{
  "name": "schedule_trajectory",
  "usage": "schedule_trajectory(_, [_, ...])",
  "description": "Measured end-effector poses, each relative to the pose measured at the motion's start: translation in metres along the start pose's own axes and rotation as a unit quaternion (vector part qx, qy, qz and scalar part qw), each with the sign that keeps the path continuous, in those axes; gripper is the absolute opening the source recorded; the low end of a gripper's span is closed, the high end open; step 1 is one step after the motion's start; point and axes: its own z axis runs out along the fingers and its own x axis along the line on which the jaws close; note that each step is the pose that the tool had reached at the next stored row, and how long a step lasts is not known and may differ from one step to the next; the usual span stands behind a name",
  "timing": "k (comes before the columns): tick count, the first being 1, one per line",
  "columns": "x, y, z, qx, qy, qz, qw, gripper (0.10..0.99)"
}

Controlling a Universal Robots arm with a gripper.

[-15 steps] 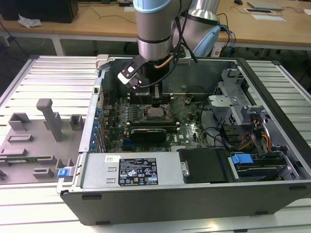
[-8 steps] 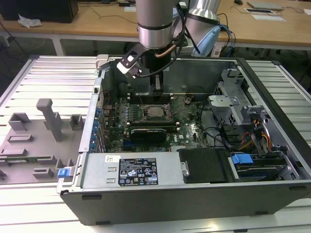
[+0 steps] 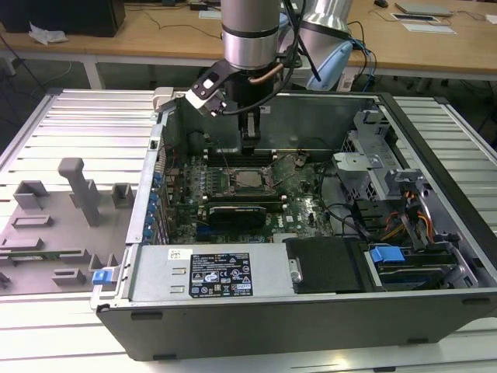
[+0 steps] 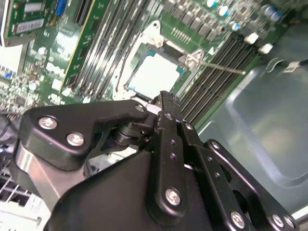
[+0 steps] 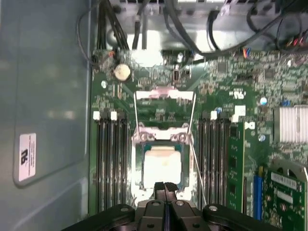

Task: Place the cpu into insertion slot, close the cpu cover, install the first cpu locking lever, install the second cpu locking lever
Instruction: 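Place the cpu into insertion slot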

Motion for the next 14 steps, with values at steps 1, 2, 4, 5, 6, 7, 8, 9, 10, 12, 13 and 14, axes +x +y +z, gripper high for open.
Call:
schedule_trajectory(1, [0.0000,0.0001,0.0000,0.0045,0.0003,0.000,1.0000,0.106])
schedule_trajectory(2, [-0.0001,0.0016,0.0000,0.0058,0.0003,0.000,1.0000,0.106])
schedule_trajectory(4, [-0.0002,0.0093,0.0003,0.0061,0.0003,0.000,1.0000,0.106])
schedule_trajectory(5, [-0.0002,0.0127,0.0004,0.0062,0.0004,0.000,1.0000,0.106])
schedule_trajectory(6, [-0.0003,0.0149,0.0004,0.0063,0.0003,0.000,1.0000,0.106])
schedule_trajectory(7, [-0.0003,0.0149,0.0004,0.0063,0.0004,0.000,1.0000,0.106])
schedule_trajectory(8, [-0.0002,0.0150,0.0003,0.0063,0.0004,0.000,1.0000,0.106])
schedule_trajectory(9, [-0.0001,0.0150,-0.0003,0.0063,0.0003,0.000,1.0000,0.106])
schedule_trajectory(10, [-0.0001,0.0150,-0.0009,0.0063,0.0004,0.000,1.0000,0.106])
schedule_trajectory(12, [-0.0001,0.0151,-0.0016,0.0062,0.0005,0.000,1.0000,0.106])
schedule_trajectory(13, [-0.0001,0.0151,-0.0017,0.0062,0.0005,0.000,1.0000,0.106])
schedule_trajectory(14, [-0.0001,0.0151,-0.0019,0.0063,0.0004,0.000,1.0000,0.106])
